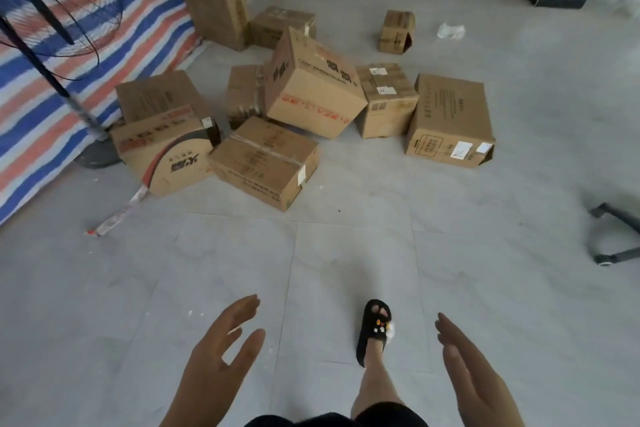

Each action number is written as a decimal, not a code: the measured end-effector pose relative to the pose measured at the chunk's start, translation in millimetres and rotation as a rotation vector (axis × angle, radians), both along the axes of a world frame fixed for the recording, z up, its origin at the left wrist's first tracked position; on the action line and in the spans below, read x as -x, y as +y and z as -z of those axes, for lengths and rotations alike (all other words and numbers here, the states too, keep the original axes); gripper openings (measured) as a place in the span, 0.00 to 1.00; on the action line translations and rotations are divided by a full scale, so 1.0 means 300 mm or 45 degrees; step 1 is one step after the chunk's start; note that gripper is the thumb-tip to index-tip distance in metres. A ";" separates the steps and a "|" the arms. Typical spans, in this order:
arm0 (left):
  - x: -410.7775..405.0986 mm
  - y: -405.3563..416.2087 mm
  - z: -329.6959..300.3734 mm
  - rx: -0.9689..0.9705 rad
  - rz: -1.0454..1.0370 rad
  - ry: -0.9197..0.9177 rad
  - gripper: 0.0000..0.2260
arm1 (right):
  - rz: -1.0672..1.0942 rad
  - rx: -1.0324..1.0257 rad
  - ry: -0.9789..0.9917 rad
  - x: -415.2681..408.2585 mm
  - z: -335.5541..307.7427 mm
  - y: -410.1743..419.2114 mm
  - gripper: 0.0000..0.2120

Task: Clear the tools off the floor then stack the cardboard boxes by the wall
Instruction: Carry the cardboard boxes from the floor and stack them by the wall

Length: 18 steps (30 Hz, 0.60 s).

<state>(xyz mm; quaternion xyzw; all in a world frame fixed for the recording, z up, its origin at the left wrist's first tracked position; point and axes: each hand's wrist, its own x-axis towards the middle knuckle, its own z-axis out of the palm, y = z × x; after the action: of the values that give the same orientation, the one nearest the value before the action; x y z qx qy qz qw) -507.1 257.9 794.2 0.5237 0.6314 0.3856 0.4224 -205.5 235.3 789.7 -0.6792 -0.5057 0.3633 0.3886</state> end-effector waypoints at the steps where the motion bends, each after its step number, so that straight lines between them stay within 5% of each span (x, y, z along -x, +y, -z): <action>1: -0.028 0.076 0.005 0.001 -0.034 -0.005 0.16 | -0.032 0.006 -0.006 -0.027 0.003 0.097 0.22; 14: -0.340 0.930 -0.001 -0.040 -0.388 0.023 0.24 | -0.464 -0.016 -0.081 -0.287 -0.057 1.267 0.17; 18: -0.318 1.154 0.049 -0.004 -0.511 0.029 0.15 | -0.535 0.043 -0.068 -0.251 -0.009 1.568 0.23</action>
<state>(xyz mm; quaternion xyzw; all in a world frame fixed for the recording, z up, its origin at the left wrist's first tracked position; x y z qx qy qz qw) -411.8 604.2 779.5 0.3924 0.7273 0.4569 0.3290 -130.2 705.7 792.5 -0.5748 -0.6400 0.4267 0.2793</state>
